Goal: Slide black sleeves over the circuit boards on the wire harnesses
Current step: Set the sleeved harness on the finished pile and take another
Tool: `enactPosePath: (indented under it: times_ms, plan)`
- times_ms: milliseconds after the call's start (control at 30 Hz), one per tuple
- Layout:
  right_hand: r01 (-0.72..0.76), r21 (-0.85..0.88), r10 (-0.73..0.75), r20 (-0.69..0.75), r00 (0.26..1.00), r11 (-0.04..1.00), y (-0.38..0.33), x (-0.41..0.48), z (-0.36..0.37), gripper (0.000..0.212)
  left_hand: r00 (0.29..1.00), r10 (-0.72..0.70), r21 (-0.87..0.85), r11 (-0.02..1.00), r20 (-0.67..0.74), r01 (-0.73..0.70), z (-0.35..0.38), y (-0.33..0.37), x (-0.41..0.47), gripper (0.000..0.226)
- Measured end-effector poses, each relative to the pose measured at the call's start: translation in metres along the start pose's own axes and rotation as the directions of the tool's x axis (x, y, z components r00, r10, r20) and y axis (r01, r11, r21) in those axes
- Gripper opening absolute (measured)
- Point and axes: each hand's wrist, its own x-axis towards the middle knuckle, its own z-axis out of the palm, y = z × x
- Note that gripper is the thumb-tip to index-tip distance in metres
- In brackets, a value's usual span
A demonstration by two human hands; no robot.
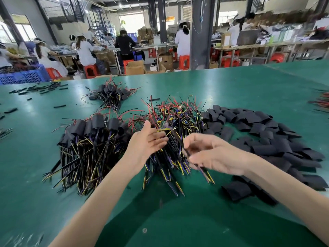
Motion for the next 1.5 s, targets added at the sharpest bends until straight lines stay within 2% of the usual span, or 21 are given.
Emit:
enactPosePath:
  times_ms: [100,233,300,333,367,400,433,467,500,533,600,667,767,800,900,967,1033,1167,1233,1367,1500]
  plan:
    - [-0.098,-0.046,0.104,0.182,0.978,0.994,0.005,-0.001,0.01,0.029,0.993,-0.099,-0.185,0.977,0.058,0.108,-0.001,-0.001,0.0,0.04]
    - [-0.139,-0.138,0.168,0.226,0.96,0.981,0.009,-0.002,0.007,0.027,0.994,-0.11,-0.249,0.963,0.002,0.107,-0.005,0.002,0.001,0.024]
    - [-0.103,-0.212,0.126,0.099,0.987,0.972,0.004,0.001,-0.005,0.018,0.991,-0.128,-0.199,0.971,0.029,0.131,-0.009,0.006,0.002,0.022]
    - [-0.073,-0.323,0.06,-0.051,0.997,0.944,0.002,0.004,-0.016,0.015,0.991,-0.125,-0.145,0.981,0.04,0.13,-0.011,0.007,0.002,0.022]
    - [-0.065,-0.49,-0.056,-0.228,0.972,0.869,0.0,0.005,-0.029,0.015,0.993,-0.113,-0.078,0.99,0.037,0.116,-0.013,0.008,0.002,0.022]
    - [-0.103,-0.679,-0.219,-0.371,0.903,0.727,-0.002,0.005,-0.045,0.018,0.996,-0.092,-0.009,0.996,0.018,0.092,-0.015,0.008,0.002,0.022]
    - [-0.204,-0.835,-0.365,-0.425,0.828,0.511,-0.003,0.004,-0.063,0.022,0.998,-0.062,0.056,0.996,-0.004,0.062,-0.016,0.009,0.002,0.022]
    - [-0.326,-0.905,-0.43,-0.419,0.8,0.275,-0.002,0.001,-0.081,0.027,0.999,-0.023,0.12,0.992,-0.023,0.025,-0.018,0.01,0.002,0.022]
    - [-0.42,-0.902,-0.4,-0.421,0.814,0.096,0.0,-0.004,-0.098,0.034,0.999,0.024,0.182,0.983,-0.034,-0.017,-0.019,0.012,0.002,0.022]
    - [-0.468,-0.884,-0.312,-0.444,0.84,-0.001,0.003,-0.009,-0.112,0.041,0.997,0.075,0.242,0.968,-0.036,-0.064,-0.02,0.013,0.002,0.021]
    - [-0.463,-0.886,-0.14,-0.457,0.879,-0.015,0.007,-0.016,-0.127,0.047,0.983,0.186,0.374,0.912,-0.013,-0.167,-0.024,0.016,0.003,0.02]
    - [-0.441,-0.897,-0.114,-0.436,0.893,-0.025,0.007,-0.015,-0.129,0.043,0.935,0.353,0.598,0.74,0.043,-0.307,-0.028,0.017,0.004,0.02]
    - [-0.456,-0.858,-0.156,-0.43,0.889,-0.235,0.004,-0.013,-0.129,0.035,0.784,0.568,0.865,0.234,0.249,-0.444,-0.033,0.016,0.0,0.017]
    - [-0.451,-0.849,-0.148,-0.427,0.892,-0.274,0.003,-0.013,-0.13,0.034,0.76,0.58,0.889,0.125,0.294,-0.44,-0.035,0.016,-0.001,0.017]
    - [-0.445,-0.872,-0.074,-0.439,0.895,-0.207,-0.001,-0.016,-0.13,0.038,0.749,0.552,0.905,-0.025,0.367,-0.426,-0.039,0.016,-0.001,0.019]
    - [-0.448,-0.882,-0.031,-0.448,0.893,-0.144,-0.004,-0.018,-0.13,0.04,0.756,0.52,0.894,-0.035,0.398,-0.446,-0.037,0.015,-0.001,0.019]
    - [-0.441,-0.887,-0.045,-0.439,0.897,-0.137,-0.004,-0.018,-0.128,0.037,0.759,0.503,0.881,-0.014,0.415,-0.473,-0.034,0.013,-0.002,0.019]
    - [-0.46,-0.885,-0.138,-0.448,0.883,-0.075,0.0,-0.017,-0.125,0.033,0.747,0.49,0.859,-0.005,0.449,-0.513,-0.026,0.006,-0.007,0.019]
    - [-0.44,-0.897,-0.252,-0.416,0.873,-0.044,-0.001,-0.018,-0.121,0.033,0.733,0.486,0.844,-0.02,0.476,-0.536,-0.023,0.002,-0.009,0.019]
    - [-0.248,-0.943,-0.462,-0.326,0.825,0.222,-0.005,-0.009,-0.089,0.031,0.723,0.465,0.831,-0.054,0.511,-0.553,-0.017,-0.003,-0.011,0.02]
    - [-0.107,-0.94,-0.476,-0.259,0.84,0.324,0.006,0.004,-0.056,0.033,0.734,0.432,0.833,-0.081,0.524,-0.547,-0.017,-0.005,-0.012,0.022]
